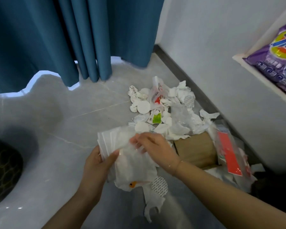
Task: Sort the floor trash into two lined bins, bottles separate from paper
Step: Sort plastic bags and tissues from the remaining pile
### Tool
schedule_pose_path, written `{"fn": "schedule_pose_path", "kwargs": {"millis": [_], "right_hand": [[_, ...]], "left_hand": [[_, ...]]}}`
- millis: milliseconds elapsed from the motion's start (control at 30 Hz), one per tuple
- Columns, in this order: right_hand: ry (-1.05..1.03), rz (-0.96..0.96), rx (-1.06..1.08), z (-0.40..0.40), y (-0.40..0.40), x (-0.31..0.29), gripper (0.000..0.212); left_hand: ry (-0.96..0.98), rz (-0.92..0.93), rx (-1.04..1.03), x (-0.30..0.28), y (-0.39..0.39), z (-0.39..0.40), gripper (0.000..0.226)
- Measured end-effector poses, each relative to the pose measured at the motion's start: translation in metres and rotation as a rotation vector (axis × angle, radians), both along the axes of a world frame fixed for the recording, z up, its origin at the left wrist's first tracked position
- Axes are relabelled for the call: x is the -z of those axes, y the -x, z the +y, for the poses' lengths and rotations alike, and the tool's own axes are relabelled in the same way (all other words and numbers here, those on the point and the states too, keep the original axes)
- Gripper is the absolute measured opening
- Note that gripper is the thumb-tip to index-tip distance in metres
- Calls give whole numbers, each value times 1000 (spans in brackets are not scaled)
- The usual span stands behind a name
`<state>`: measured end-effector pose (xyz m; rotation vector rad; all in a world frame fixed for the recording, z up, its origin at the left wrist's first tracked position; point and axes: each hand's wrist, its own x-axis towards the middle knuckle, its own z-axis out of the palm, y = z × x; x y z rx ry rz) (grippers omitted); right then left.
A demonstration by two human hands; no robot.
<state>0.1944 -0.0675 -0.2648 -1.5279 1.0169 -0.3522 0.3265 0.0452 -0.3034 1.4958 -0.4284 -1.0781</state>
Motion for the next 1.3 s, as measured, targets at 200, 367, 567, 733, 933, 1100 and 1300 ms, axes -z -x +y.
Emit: {"fn": "schedule_pose_path", "kwargs": {"millis": [200, 367, 567, 733, 933, 1100, 1300], "right_hand": [[573, 476, 214, -104, 44, 17, 19], [510, 1008, 52, -134, 62, 42, 42], [456, 1212, 0, -130, 53, 48, 50], [577, 1189, 39, -129, 49, 45, 27], [874, 840, 229, -125, 65, 30, 22], [834, 415, 159, -99, 59, 1, 13], [130, -64, 217, -56, 22, -28, 22]], "left_hand": [[-19, 69, -41, 4, -5, -9, 24], [-47, 79, -30, 7, -5, -14, 24], [-81, 96, -25, 10, -9, -10, 28], [-95, 101, -53, 11, -15, -4, 25], [-95, 123, -61, 10, -17, 2, 22], [-97, 143, -80, 7, -15, 3, 20], [-66, 158, -94, -2, -22, 18, 26]]}}
